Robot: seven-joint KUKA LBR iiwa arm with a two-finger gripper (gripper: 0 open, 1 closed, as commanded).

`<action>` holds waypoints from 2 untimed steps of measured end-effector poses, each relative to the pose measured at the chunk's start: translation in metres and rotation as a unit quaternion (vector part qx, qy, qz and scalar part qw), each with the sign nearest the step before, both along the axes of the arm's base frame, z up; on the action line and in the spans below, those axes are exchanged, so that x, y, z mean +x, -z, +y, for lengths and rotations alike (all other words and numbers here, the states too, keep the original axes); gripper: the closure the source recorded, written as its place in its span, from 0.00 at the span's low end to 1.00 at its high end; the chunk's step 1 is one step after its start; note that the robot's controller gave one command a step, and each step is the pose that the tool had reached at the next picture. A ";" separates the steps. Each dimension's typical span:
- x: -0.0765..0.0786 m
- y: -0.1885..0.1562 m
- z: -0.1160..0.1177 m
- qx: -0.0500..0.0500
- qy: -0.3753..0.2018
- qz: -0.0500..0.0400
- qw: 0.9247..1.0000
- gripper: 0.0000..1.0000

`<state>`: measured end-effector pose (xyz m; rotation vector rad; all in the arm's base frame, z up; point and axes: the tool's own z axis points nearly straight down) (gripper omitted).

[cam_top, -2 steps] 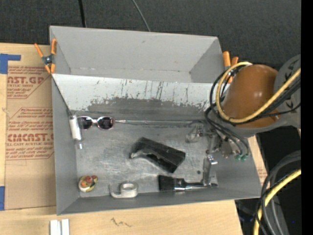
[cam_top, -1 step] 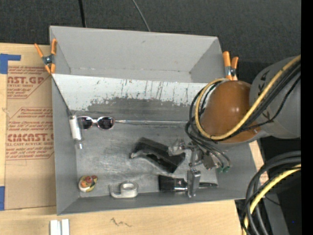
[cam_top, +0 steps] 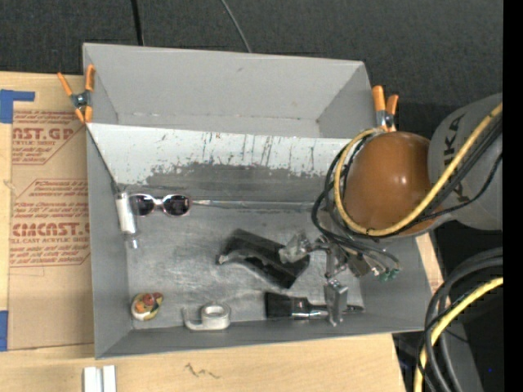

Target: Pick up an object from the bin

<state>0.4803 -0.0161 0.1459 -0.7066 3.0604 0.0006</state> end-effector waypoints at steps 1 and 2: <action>0.030 0.037 0.030 0.001 0.149 -0.005 0.989 0.00; 0.086 0.052 0.053 0.006 0.011 -0.044 0.999 1.00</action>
Offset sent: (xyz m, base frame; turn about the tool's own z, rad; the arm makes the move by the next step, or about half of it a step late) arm 0.0597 0.0496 -0.0759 0.0198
